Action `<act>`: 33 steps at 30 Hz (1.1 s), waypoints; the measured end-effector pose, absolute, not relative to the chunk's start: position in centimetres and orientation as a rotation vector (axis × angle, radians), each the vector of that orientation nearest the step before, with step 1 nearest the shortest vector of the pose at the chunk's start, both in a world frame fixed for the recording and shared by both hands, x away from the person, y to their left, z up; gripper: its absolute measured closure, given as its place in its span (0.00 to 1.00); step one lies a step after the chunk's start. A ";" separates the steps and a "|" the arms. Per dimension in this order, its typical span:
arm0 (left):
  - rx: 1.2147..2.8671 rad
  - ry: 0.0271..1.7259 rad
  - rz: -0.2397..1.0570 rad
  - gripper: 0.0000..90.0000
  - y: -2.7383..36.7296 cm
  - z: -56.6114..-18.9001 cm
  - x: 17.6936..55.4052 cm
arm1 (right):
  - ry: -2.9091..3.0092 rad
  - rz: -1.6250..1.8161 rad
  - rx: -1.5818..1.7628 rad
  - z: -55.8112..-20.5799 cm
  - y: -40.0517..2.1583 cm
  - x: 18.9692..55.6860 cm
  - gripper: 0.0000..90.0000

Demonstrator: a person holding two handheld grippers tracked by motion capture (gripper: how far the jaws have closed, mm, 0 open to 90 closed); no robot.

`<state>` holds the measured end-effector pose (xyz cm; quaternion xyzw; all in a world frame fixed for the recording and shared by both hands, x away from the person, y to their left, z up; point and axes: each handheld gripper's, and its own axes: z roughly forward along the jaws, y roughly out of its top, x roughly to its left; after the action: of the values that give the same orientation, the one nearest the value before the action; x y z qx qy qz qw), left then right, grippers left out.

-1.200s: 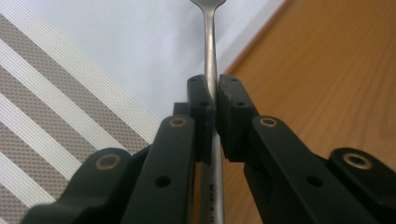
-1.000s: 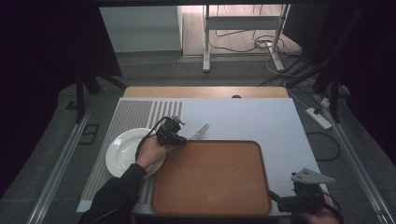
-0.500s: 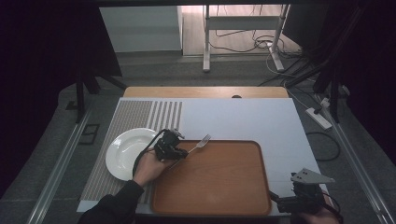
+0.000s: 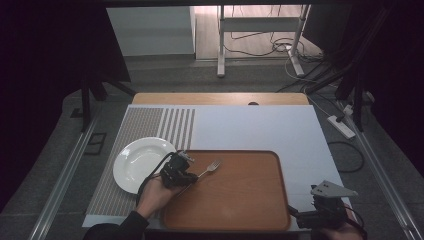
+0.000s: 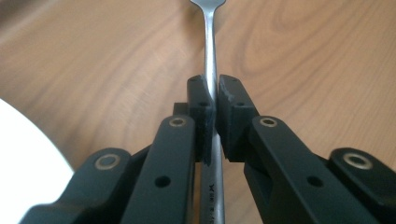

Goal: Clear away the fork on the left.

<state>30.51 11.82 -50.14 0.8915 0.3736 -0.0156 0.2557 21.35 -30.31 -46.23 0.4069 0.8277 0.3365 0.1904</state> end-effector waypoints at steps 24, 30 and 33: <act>2.419 0.965 -0.042 0.84 10.8 -50.2 27.2 | 2.339 0.941 1.130 -46.2 -30.2 21.3 0.00; 2.441 0.907 -0.060 0.99 9.3 -50.1 28.1 | 2.340 0.938 1.126 -46.3 -30.2 21.3 0.00; 2.469 0.854 -0.071 0.99 8.2 -50.5 28.4 | 2.341 0.939 1.126 -46.3 -30.2 21.3 0.00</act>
<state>28.42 8.22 -50.47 0.9119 0.3156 -0.0261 0.2611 21.33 -30.18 -46.26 0.4004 0.8323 0.3339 0.1883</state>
